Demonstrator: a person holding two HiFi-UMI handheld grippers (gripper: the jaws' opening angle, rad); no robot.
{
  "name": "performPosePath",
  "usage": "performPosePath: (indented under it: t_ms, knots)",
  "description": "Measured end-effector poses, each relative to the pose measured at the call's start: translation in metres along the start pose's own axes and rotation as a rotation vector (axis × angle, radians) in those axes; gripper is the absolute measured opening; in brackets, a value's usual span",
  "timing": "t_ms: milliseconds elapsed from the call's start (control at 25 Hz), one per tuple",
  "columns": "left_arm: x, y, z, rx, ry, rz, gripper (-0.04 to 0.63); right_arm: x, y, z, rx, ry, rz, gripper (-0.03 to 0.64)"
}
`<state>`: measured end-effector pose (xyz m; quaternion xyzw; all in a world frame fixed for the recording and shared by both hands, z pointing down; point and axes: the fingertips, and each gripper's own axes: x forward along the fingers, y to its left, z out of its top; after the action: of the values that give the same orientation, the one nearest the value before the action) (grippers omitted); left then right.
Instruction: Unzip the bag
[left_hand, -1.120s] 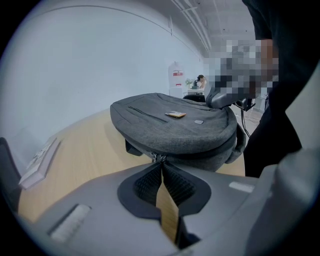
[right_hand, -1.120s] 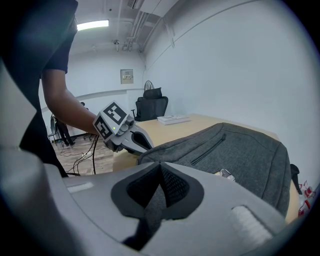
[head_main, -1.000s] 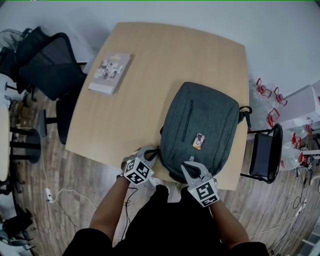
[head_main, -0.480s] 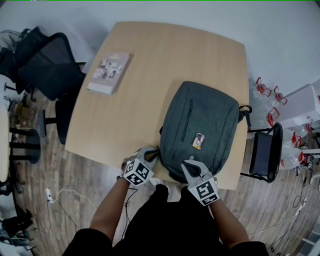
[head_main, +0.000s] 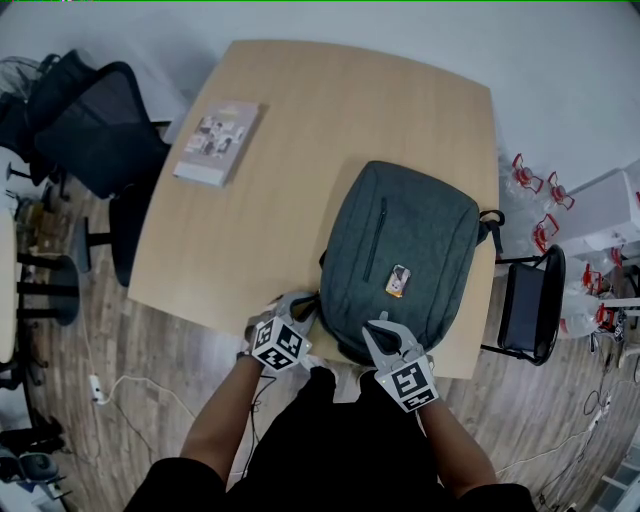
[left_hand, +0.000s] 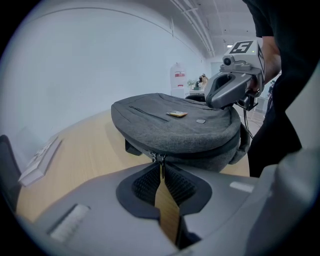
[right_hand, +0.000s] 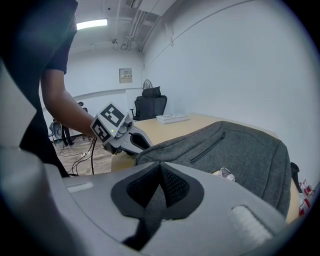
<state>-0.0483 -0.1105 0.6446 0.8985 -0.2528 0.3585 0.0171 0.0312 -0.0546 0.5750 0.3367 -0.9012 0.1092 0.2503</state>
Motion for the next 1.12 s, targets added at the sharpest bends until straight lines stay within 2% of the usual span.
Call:
performPosePath:
  t_ms: [160, 280, 360, 440, 480, 520, 560, 760, 1000, 1120]
  knots:
    - [0.002, -0.001, 0.001, 0.011, 0.006, -0.005, 0.028, 0.000, -0.003, 0.002, -0.006, 0.002, -0.005, 0.003]
    - [0.002, 0.000, 0.001, -0.014, 0.003, -0.016, 0.026, -0.001, -0.004, 0.003, -0.016, -0.001, 0.007, 0.003]
    - [0.001, -0.001, 0.002, -0.031, 0.002, -0.028, 0.026, -0.002, 0.000, 0.004, -0.028, -0.003, 0.077, 0.005]
    - [0.000, -0.001, 0.001, -0.048, 0.006, -0.043, 0.025, -0.001, 0.009, 0.004, -0.058, 0.019, 0.193, 0.005]
    - [0.000, -0.001, 0.002, -0.056, 0.011, -0.050, 0.025, 0.001, 0.014, 0.002, -0.082, 0.044, 0.249, 0.028]
    - [0.000, -0.001, 0.002, -0.060, 0.016, -0.057, 0.025, 0.002, 0.018, -0.001, -0.109, 0.075, 0.297, 0.111]
    - [0.000, -0.001, 0.003, -0.062, 0.020, -0.062, 0.025, 0.003, 0.021, -0.004, -0.135, 0.107, 0.335, 0.151]
    - [-0.001, -0.001, 0.004, -0.080, 0.028, -0.084, 0.025, -0.002, 0.034, -0.013, -0.198, 0.176, 0.481, 0.239]
    - [-0.001, -0.001, 0.003, -0.096, 0.038, -0.082, 0.025, -0.015, 0.052, -0.043, -0.438, 0.304, 0.517, 0.268]
    - [-0.001, 0.001, 0.002, -0.104, 0.044, -0.071, 0.026, -0.009, 0.049, -0.059, -0.543, 0.337, 0.449, 0.238]
